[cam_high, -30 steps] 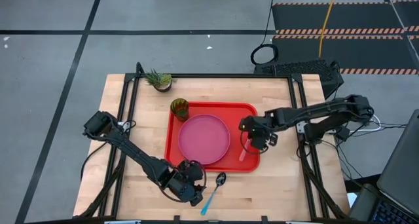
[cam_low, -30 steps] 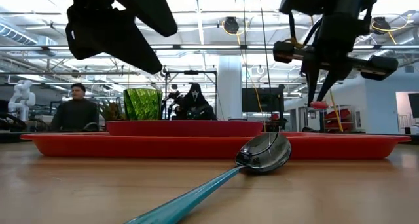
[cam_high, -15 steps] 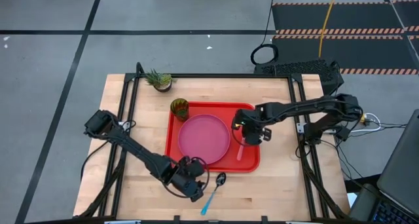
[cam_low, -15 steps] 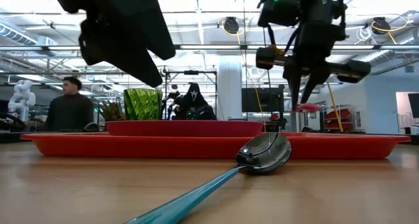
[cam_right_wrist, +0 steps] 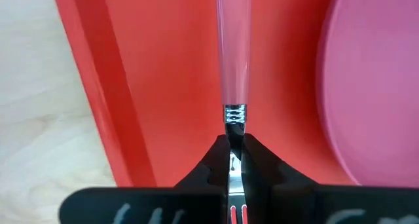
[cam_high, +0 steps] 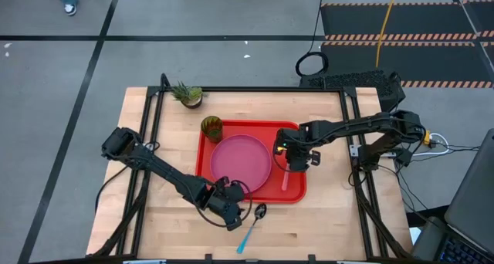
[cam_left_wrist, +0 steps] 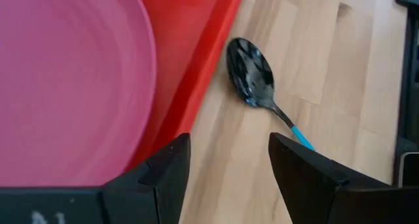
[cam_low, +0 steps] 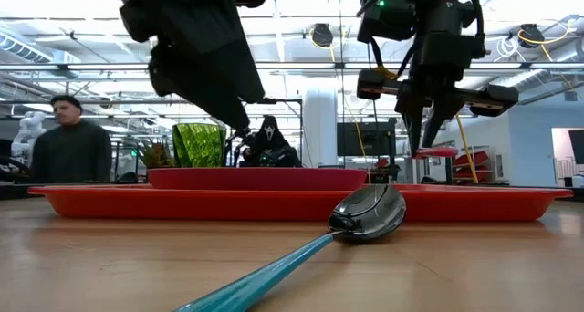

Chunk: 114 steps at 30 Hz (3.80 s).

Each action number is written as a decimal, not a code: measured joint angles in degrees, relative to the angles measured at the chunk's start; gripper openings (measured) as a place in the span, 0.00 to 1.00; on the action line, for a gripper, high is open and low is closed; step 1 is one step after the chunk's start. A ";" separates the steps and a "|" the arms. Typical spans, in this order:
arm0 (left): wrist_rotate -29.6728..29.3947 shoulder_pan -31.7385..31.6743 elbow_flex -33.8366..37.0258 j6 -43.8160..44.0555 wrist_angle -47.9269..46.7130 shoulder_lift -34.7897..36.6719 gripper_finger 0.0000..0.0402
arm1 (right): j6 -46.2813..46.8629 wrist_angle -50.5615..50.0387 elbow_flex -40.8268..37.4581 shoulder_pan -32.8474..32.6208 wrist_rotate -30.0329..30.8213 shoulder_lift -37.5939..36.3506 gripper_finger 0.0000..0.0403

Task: Pick and place plate/cup/fork/spoon on tray
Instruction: Put the pink fork on the orange tray to the right of the pink plate

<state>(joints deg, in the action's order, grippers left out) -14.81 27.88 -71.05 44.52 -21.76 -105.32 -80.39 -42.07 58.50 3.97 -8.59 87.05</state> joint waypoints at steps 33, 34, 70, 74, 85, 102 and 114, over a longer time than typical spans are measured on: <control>1.44 -1.50 0.00 -8.27 -5.22 0.02 0.52 | -6.29 -2.42 10.97 2.05 4.10 15.43 0.01; 1.44 -1.44 0.00 -8.29 -5.25 0.02 0.52 | -6.31 -2.36 10.97 2.05 4.10 15.37 0.01; 1.25 -0.88 0.00 -8.03 -5.14 0.02 0.52 | -11.44 2.40 6.63 2.14 8.82 16.96 0.01; 1.22 -0.90 0.00 -8.00 -5.09 0.02 0.52 | -11.14 3.54 6.57 2.14 8.82 16.94 0.01; 1.23 -0.90 0.00 -7.98 -5.11 0.02 0.52 | -10.43 4.35 6.47 1.74 8.68 16.68 0.01; 1.25 -0.57 0.00 -6.24 -5.14 0.02 0.52 | -8.79 4.28 6.47 1.55 8.52 16.68 0.25; 1.20 -0.31 0.00 -5.80 -5.35 0.02 0.52 | -8.76 3.72 6.43 1.52 8.76 11.75 0.32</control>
<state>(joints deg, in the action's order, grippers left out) -13.61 27.57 -71.05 38.72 -27.11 -105.30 -89.14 -38.35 64.93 5.48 0.16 98.80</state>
